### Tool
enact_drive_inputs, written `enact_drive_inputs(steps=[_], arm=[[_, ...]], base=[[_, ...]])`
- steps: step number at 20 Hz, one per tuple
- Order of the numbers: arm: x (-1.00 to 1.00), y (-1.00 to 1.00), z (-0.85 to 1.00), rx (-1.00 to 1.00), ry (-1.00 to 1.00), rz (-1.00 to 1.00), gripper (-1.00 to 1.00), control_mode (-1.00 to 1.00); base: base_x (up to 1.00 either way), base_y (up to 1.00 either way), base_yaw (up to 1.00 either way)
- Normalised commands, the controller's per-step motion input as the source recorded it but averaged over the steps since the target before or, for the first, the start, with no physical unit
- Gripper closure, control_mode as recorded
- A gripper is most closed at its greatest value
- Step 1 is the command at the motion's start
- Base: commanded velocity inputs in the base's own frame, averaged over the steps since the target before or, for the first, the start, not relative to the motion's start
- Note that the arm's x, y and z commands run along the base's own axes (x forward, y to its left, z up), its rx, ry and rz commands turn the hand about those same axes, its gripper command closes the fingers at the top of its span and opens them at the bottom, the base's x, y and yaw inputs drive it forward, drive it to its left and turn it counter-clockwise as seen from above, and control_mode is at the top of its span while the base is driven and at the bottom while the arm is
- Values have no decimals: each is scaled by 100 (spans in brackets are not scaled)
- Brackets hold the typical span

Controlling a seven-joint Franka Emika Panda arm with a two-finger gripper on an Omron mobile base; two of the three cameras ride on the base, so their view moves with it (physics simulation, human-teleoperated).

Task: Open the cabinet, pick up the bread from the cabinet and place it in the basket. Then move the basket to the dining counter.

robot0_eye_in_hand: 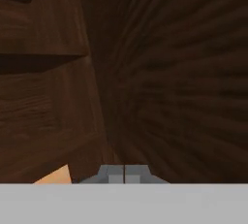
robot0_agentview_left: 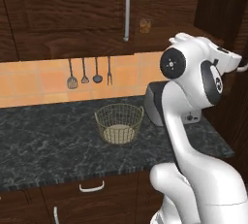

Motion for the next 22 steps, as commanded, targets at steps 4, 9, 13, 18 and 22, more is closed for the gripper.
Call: enact_drive_inputs(steps=[4, 9, 13, 18, 22], arm=[[9, -100, -14, 11, 8, -23, 100, -100], [4, -100, -11, 11, 3, -22, 100, -100], [5, -100, -4, 11, 1, -21, 100, -100], [17, -100, -3, 11, 0, -16, 100, -100], [-3, -64, 0, 7, -6, -4, 100, -100]], base=[[0, 0, 0], [0, 0, 0], [0, 0, 0], [0, 0, 0], [0, 0, 0]])
